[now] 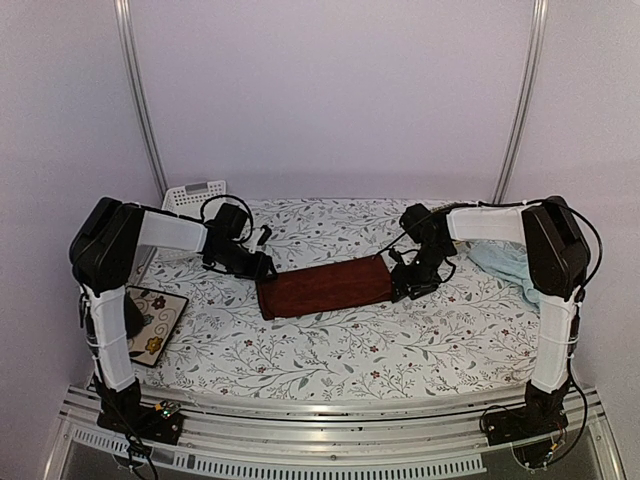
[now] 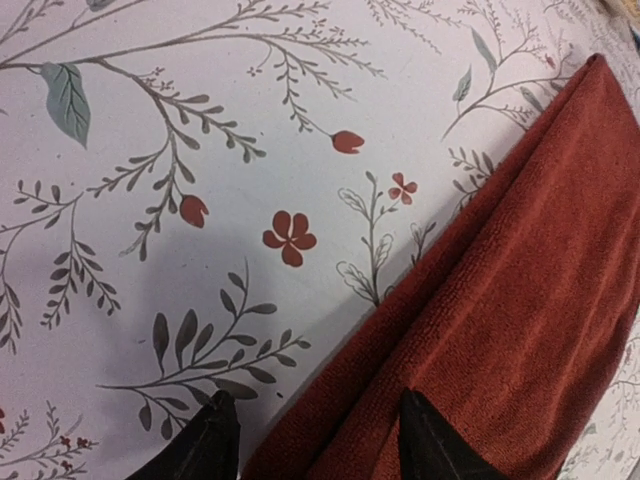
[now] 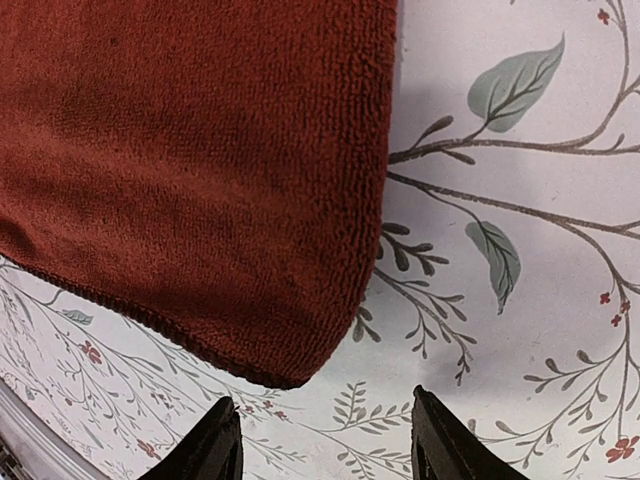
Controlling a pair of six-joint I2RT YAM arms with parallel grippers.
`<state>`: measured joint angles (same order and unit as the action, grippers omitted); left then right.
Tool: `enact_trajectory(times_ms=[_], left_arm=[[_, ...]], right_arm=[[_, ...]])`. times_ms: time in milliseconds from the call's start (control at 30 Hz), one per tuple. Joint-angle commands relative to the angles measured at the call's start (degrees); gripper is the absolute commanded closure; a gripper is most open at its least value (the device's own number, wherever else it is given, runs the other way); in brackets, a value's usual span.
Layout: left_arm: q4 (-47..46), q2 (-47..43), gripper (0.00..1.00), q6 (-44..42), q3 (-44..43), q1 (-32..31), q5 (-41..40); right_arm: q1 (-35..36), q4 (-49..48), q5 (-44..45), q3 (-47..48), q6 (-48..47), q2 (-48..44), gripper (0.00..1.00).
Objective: Roll the towels
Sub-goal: Rotate the towel at the center of the board.
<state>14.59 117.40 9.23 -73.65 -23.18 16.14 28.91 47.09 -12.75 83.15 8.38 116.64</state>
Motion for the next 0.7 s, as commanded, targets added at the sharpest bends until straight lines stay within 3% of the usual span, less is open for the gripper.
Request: enact_trajectory(times_ms=[0,233,467,667], left_arm=[[0.49,-2.42,0.46,0.17,4.96,0.33,4.24],[1.21,-9.58,0.47,1.44,12.15,0.01,5.18],[0.15,-9.98,0.82,2.21,13.92,-1.21,4.96],[-1.14,-10.88,0.86,4.98,15.59,-2.79,5.24]], right_arm=[[0.67,0.02,-0.65,1.57,0.26,-1.16,0.41],[0.78,0.84,-1.03,3.22,-0.30,-1.76,0.41],[0.89,0.74,-1.24,4.61,-1.06,-3.05,0.42],[0.89,0.85,0.38,6.46,-3.42,-1.83,0.43]])
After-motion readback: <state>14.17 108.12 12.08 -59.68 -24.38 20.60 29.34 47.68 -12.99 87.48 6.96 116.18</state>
